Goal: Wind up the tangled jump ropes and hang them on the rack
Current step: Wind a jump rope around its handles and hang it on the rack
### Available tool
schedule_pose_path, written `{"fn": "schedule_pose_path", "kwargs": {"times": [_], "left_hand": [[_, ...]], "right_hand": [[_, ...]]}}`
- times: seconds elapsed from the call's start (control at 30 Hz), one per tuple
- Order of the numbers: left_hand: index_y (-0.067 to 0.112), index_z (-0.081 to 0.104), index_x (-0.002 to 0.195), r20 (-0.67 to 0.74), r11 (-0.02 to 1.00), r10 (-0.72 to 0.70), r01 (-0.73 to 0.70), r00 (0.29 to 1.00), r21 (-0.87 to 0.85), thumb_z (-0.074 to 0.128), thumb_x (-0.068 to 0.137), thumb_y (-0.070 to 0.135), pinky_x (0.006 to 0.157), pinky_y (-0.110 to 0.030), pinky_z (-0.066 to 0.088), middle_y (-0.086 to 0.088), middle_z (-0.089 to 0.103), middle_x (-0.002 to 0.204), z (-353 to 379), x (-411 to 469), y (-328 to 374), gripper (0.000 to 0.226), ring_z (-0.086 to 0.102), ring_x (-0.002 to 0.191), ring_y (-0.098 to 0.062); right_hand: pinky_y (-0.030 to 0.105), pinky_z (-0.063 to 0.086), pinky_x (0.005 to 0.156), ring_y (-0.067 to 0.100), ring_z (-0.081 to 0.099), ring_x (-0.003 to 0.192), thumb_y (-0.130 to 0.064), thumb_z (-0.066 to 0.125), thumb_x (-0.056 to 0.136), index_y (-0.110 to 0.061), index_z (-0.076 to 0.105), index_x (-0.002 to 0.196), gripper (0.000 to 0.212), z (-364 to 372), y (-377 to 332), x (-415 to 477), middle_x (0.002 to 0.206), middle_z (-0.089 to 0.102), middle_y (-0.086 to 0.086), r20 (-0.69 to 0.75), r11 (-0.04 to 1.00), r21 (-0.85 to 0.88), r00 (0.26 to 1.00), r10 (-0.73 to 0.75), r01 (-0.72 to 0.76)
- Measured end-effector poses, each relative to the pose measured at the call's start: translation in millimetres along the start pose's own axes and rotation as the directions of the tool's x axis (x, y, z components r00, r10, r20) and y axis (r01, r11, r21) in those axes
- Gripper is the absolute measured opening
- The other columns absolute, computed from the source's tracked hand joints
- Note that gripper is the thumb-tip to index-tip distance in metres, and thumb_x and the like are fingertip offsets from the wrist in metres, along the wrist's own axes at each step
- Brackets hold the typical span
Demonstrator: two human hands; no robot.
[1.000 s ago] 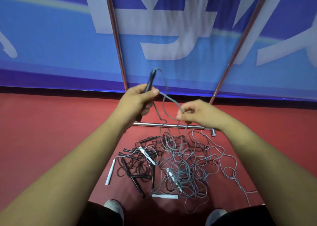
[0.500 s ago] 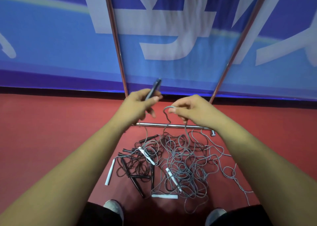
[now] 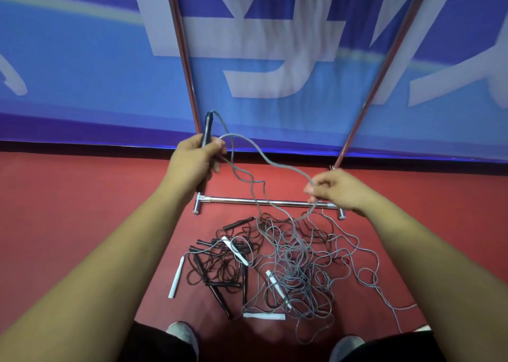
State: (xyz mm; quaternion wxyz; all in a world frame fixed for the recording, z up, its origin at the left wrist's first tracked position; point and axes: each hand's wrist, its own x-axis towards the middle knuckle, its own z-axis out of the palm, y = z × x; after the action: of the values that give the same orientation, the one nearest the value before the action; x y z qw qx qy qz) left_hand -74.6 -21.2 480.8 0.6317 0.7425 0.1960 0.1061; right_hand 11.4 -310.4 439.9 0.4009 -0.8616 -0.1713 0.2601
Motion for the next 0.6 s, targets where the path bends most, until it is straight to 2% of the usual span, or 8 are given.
{"fn": "schedule_pose_path", "kwargs": {"times": [0.07,0.13,0.2,0.27,0.33,0.4,0.5,0.6], "left_hand": [[0.010,0.065,0.104,-0.042,0.977,0.005,0.004,0.999,0.214,0.059,0.098,0.016,0.037,-0.018,0.030,-0.018,0.068,0.081,2.8,-2.3,-3.2,0.010,0.056,0.041,-0.008],[0.012,0.065,0.114,-0.021,0.977,0.013,-0.009,1.000,0.213,0.060,0.098,0.016,0.035,-0.017,0.029,-0.014,0.069,0.076,9.4,-6.4,-1.8,0.017,0.054,0.038,-0.005],[0.014,0.066,0.113,0.092,0.996,0.024,-0.031,0.995,0.083,0.060,0.098,0.014,0.037,-0.018,0.029,-0.007,0.074,0.084,17.7,-12.2,2.4,0.016,0.058,0.046,-0.009],[0.016,0.067,0.112,0.271,0.999,0.036,-0.026,0.962,-0.042,0.059,0.099,0.014,0.040,-0.021,0.026,-0.001,0.076,0.100,26.9,-19.1,2.3,0.015,0.061,0.057,-0.023],[0.016,0.067,0.116,0.433,1.000,0.026,-0.022,0.901,-0.014,0.057,0.101,0.021,0.044,-0.022,0.025,-0.006,0.075,0.097,32.4,-23.5,0.3,0.018,0.054,0.059,-0.027],[0.010,0.065,0.109,0.504,0.997,0.027,-0.057,0.863,0.044,0.059,0.100,0.025,0.041,-0.020,0.028,-0.012,0.070,0.086,35.7,-26.8,-0.3,0.019,0.049,0.054,-0.024],[0.012,0.056,0.083,0.399,0.999,0.021,-0.034,0.917,0.025,0.061,0.099,0.018,0.039,-0.018,0.024,-0.003,0.047,0.060,35.7,-25.7,4.4,0.018,0.037,0.044,-0.015],[0.014,0.049,0.077,0.267,0.971,0.034,0.031,0.963,-0.236,0.054,0.100,0.009,0.038,-0.017,0.017,0.003,0.041,0.059,26.8,-18.6,10.1,0.024,0.030,0.043,-0.008]], "right_hand": [[0.031,0.058,0.074,0.014,0.066,0.062,-0.005,0.065,0.093,-0.002,0.070,0.094,0.006,-0.9,-15.0,-0.8,0.064,0.066,0.004,-0.096,0.971,0.228,0.994,-0.049,0.070],[0.026,0.055,0.062,0.013,0.059,0.055,-0.007,0.065,0.094,-0.004,0.071,0.098,0.008,4.0,-36.6,-4.1,0.060,0.059,0.003,-0.127,0.955,0.262,0.986,-0.109,0.139],[0.021,0.046,0.054,0.012,0.050,0.050,-0.011,0.065,0.094,-0.007,0.074,0.099,0.010,11.4,-58.2,-8.4,0.056,0.054,0.001,-0.129,0.960,0.182,0.973,-0.190,0.212],[0.023,0.042,0.052,0.014,0.047,0.050,-0.014,0.065,0.095,-0.010,0.075,0.097,0.010,17.5,-73.1,-11.4,0.054,0.053,0.000,-0.099,0.953,0.166,0.966,-0.239,0.253],[0.025,0.042,0.053,0.015,0.046,0.052,-0.016,0.065,0.095,-0.012,0.075,0.094,0.010,20.7,-81.1,-12.3,0.054,0.052,0.000,-0.104,0.941,0.177,0.956,-0.273,0.288],[0.025,0.042,0.053,0.015,0.046,0.053,-0.016,0.065,0.095,-0.012,0.074,0.090,0.011,20.5,-81.8,-11.3,0.055,0.052,0.002,-0.130,0.935,0.168,0.947,-0.293,0.312],[0.025,0.040,0.055,0.011,0.046,0.053,-0.017,0.068,0.092,-0.009,0.071,0.084,0.012,18.0,-66.9,-8.3,0.057,0.054,0.002,-0.038,0.957,0.037,0.957,-0.287,0.288],[0.024,0.042,0.062,0.004,0.048,0.056,-0.015,0.069,0.092,-0.015,0.069,0.078,0.014,12.6,-33.6,-2.6,0.062,0.059,-0.006,0.162,0.966,-0.211,0.980,-0.114,0.148]]}}
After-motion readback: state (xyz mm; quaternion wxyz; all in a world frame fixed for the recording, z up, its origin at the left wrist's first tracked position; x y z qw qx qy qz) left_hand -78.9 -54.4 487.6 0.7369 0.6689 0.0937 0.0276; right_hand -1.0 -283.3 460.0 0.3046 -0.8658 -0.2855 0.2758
